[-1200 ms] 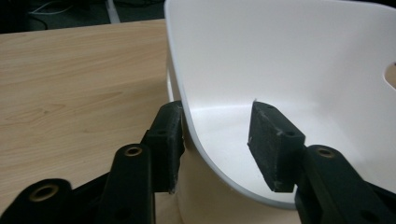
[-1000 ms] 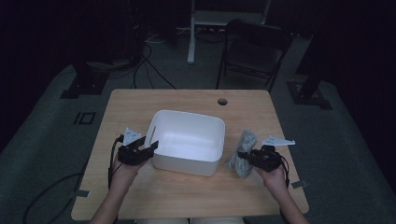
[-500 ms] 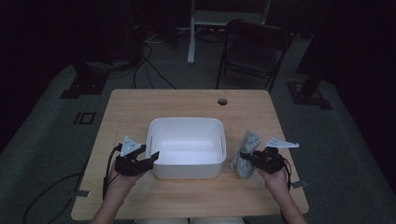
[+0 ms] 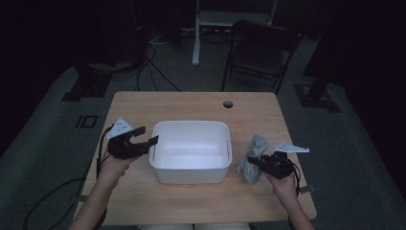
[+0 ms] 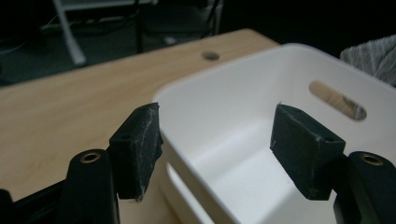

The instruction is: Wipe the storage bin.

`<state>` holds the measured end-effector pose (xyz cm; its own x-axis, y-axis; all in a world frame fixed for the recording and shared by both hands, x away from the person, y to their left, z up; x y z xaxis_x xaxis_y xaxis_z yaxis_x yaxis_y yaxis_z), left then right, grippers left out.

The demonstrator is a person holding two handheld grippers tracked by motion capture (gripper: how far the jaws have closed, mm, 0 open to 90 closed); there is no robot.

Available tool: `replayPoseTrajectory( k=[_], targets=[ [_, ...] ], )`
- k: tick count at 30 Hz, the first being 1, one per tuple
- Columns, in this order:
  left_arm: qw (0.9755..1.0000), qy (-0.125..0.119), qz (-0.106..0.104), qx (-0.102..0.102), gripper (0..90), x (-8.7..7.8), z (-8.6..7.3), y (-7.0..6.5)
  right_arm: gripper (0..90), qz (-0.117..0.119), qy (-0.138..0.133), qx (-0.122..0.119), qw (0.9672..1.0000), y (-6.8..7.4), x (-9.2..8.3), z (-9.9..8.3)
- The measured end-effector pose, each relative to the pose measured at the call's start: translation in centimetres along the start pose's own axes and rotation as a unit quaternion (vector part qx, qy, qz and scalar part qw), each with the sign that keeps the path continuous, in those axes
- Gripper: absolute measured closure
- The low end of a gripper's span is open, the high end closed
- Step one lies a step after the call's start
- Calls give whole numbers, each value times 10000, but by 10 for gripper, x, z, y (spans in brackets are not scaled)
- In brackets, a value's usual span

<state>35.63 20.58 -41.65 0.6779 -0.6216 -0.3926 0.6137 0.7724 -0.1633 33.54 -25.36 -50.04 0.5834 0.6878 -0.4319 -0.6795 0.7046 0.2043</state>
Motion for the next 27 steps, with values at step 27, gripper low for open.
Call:
replayPoseTrajectory(
  k=[27],
  targets=[
    [9943,626,-796,319,733,93,3,51,673,-224,50,-79,9997,-4,2,-6]
  ],
)
Point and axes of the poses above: each handheld gripper's, and its own axes: x roughly forward along the jaws, z roughly out of its top, y roughly to its left, the point moved 3 cm from there along x, roughly forward along the jaws, and after that the axes turned 6 degrees about -x, right-handed, at the moved point
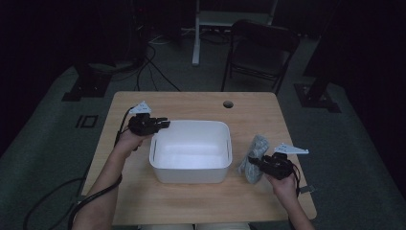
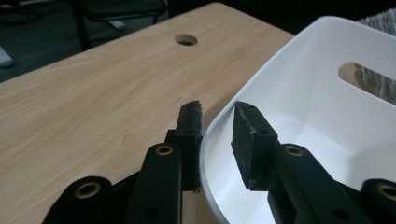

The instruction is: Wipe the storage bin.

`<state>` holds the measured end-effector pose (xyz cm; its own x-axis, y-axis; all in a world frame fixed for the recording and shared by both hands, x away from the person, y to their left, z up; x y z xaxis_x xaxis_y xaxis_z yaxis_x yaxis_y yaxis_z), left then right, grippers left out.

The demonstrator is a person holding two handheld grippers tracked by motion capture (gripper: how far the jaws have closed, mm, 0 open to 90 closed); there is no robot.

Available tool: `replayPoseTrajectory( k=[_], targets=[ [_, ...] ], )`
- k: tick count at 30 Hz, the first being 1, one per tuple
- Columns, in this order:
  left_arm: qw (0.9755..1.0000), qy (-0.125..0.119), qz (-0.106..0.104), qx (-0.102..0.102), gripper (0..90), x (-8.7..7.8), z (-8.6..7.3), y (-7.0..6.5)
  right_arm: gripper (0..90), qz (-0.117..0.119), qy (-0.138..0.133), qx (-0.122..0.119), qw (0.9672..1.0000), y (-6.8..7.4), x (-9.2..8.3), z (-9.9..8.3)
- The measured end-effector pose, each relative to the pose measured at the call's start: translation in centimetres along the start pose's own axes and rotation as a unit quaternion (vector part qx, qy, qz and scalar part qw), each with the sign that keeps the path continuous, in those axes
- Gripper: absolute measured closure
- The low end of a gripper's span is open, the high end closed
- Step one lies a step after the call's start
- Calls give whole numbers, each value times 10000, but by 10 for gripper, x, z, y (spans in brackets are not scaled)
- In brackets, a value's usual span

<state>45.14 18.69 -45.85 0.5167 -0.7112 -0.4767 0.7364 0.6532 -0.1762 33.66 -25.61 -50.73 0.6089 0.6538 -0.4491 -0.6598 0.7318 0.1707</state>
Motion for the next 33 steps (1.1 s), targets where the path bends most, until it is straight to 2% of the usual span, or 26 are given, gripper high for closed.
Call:
replayPoseTrajectory(
  k=[4,5,9,13,15,17,18,19,21,22,23,25,27,33],
  targets=[
    [9998,-26,178,65,765,-6,-5,-4,673,-3,23,35,10000,-2,0,-1],
    [9995,-71,311,-11,780,-12,-9,-6,673,-15,15,44,10000,-2,-1,-1],
    [9992,-131,368,-83,822,-24,-18,-13,673,-13,-18,43,10000,-2,-2,0],
    [9979,-177,589,-180,824,-28,-23,-21,674,-3,-38,33,10000,1,-1,2],
    [9978,-212,596,-221,808,-27,-23,-20,673,12,-42,30,10000,2,-1,3],
    [9981,-191,485,-328,741,-24,-21,-19,673,27,-52,7,10000,4,-1,4],
    [9980,-132,551,-294,712,-21,-21,-19,673,29,-62,-16,10000,5,-1,5],
    [9981,-98,530,-300,710,-19,-20,-19,673,37,-72,-48,10000,6,-1,5],
    [9985,-141,318,-431,646,-14,-17,-19,673,39,-88,-43,9999,6,-2,5],
    [9985,-141,318,-431,641,-14,-17,-19,673,39,-88,-43,9999,6,-2,5],
    [9980,-164,317,-523,663,-14,-15,-19,673,43,-79,-24,10000,5,-3,4],
    [9981,-178,297,-511,727,-14,-14,-20,673,37,-79,-13,10000,4,-3,3],
    [9982,-99,463,-370,752,-13,-13,-21,673,28,-73,-9,10000,4,-3,3],
    [9989,24,416,-231,817,-14,-15,-27,673,22,-79,-20,10000,5,-5,3]
  ],
)
Point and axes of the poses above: each handheld gripper's, and its own axes: x roughly forward along the jaws, z roughly out of its top, y roughly to its left, the point moved 3 cm from there along x, roughly forward along the jaws, and after that the axes turned 6 degrees about -x, right-handed, at the moved point
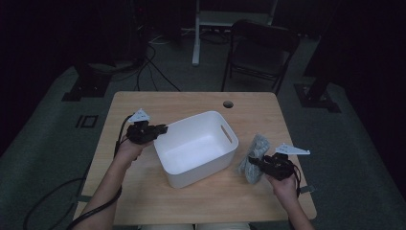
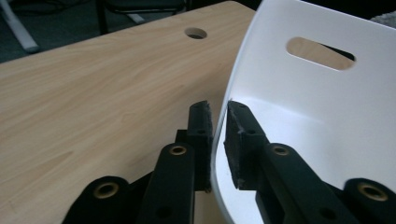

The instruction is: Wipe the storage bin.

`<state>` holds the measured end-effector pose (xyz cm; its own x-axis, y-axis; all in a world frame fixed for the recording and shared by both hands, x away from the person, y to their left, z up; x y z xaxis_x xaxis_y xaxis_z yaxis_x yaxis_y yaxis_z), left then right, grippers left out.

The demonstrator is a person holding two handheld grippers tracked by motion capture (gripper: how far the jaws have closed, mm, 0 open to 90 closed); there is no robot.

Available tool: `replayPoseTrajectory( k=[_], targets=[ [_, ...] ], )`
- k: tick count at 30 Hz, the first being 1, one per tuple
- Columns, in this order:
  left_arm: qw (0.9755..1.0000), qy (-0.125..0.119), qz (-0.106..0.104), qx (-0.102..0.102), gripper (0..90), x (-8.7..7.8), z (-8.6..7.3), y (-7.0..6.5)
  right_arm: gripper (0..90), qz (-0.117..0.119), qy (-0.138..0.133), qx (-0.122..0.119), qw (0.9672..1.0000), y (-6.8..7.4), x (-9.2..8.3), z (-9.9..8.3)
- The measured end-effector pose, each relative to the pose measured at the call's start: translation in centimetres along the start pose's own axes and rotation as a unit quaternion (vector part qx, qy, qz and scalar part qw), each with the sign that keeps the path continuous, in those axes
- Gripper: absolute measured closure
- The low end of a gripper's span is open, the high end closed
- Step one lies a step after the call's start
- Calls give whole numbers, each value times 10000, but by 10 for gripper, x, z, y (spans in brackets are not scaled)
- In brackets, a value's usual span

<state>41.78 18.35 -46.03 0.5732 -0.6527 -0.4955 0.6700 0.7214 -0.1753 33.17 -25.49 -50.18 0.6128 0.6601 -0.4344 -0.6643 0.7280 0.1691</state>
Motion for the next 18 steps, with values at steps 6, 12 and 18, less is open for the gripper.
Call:
replayPoseTrajectory(
  k=[6,12,18],
  targets=[
    [9999,-50,153,37,862,-9,-9,-13,674,-25,-19,-16,10000,1,0,1],
    [9970,-285,660,-302,867,-23,-23,-25,674,-79,-56,12,10000,-1,-1,1],
    [9954,-492,716,-414,857,-26,-30,-30,674,-50,-85,-59,9999,3,5,11]
  ],
)
Point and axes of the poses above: each handheld gripper's, and its own axes: x roughly forward along the jaws, z roughly out of its top, y roughly to its left, the point moved 3 cm from there along x, roughly forward along the jaws, and after that the axes turned 6 degrees about -x, right-handed, at the moved point
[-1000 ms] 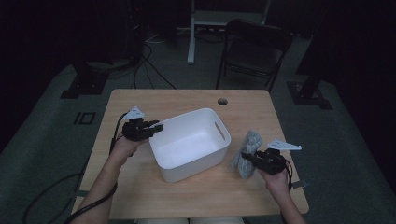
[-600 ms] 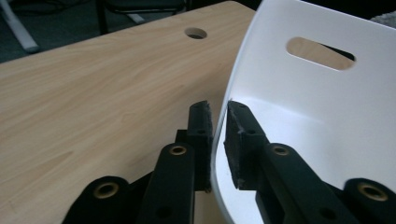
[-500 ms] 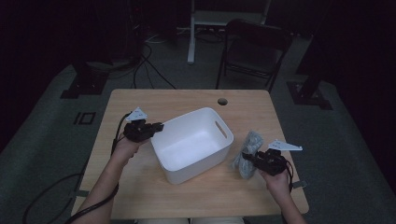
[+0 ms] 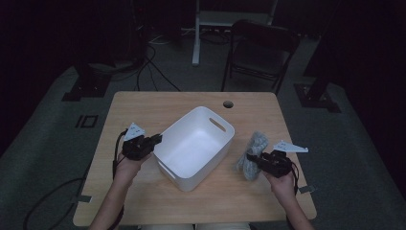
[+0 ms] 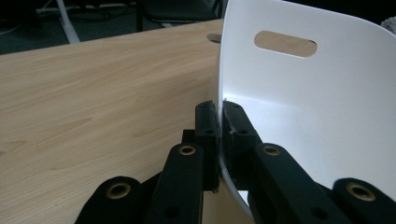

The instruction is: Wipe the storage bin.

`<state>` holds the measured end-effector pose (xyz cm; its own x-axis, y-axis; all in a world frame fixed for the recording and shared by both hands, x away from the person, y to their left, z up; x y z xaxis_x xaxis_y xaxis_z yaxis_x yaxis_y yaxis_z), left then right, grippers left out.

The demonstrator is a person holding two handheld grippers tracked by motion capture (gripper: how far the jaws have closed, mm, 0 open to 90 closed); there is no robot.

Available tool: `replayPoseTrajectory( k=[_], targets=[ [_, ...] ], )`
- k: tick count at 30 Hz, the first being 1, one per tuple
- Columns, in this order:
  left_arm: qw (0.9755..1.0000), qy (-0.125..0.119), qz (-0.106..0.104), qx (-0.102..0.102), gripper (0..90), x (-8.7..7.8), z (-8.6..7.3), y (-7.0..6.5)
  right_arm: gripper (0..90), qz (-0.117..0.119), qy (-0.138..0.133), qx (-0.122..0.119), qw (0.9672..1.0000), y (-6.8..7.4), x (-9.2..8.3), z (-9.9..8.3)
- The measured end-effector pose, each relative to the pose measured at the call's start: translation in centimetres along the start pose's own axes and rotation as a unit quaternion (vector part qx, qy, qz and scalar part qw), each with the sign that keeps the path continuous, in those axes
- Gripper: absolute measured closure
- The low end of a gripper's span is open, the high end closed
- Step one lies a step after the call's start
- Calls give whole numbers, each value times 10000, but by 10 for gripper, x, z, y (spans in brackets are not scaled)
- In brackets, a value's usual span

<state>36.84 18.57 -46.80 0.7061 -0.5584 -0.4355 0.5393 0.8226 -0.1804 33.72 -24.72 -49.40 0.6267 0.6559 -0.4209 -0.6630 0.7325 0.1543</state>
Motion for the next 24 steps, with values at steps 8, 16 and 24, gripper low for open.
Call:
replayPoseTrajectory(
  k=[8,16,24],
  targets=[
    [9998,27,154,146,862,1,0,-3,674,222,-179,-98,9995,11,14,24],
    [10000,-43,2,12,859,1,-1,-1,642,230,-200,-197,9993,24,42,42],
    [10000,-57,-36,-11,858,1,-1,0,552,457,-121,-24,9989,15,44,36]
  ],
)
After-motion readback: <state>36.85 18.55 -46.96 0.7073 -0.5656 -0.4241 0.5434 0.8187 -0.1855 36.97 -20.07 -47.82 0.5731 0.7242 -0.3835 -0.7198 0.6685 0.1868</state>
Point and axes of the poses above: each handheld gripper's, and its own axes: x roughly forward along the jaws, z roughly out of its top, y roughly to its left, the point moved 3 cm from there along x, roughly forward along the jaws, and after that the axes turned 6 degrees about -x, right-handed, at the moved point
